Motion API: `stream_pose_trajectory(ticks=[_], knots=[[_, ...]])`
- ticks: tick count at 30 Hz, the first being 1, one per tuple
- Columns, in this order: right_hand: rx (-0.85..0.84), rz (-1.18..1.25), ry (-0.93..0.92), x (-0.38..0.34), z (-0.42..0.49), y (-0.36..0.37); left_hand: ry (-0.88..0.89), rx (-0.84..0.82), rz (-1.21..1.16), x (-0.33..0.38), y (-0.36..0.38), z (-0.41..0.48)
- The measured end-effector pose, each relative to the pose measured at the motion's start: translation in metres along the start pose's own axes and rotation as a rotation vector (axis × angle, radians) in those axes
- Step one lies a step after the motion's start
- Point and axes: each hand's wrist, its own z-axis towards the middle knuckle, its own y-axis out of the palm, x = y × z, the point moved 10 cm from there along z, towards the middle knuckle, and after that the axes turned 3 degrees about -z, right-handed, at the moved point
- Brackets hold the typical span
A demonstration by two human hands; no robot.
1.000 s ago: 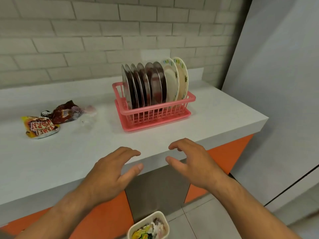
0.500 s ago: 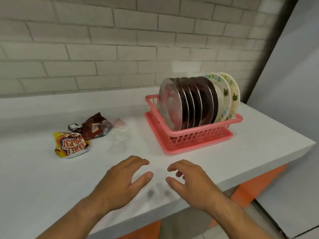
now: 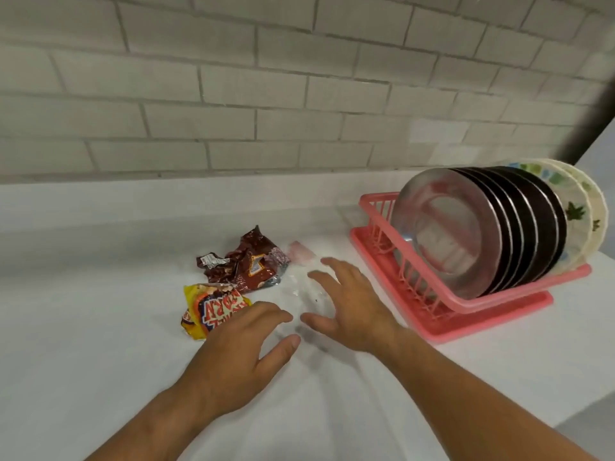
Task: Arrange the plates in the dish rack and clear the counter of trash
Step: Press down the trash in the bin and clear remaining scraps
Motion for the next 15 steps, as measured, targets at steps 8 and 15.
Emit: stream_pose_trajectory(ticks=[8, 15], knots=[[-0.150, -0.066, 0.158, 0.013, 0.037, 0.077, 0.135, 0.111, 0.164, -0.006, -0.028, 0.006], [-0.038, -0.218, 0.247, 0.015, 0.022, 0.059, 0.018, 0.159, 0.431, -0.044, -0.048, 0.032]])
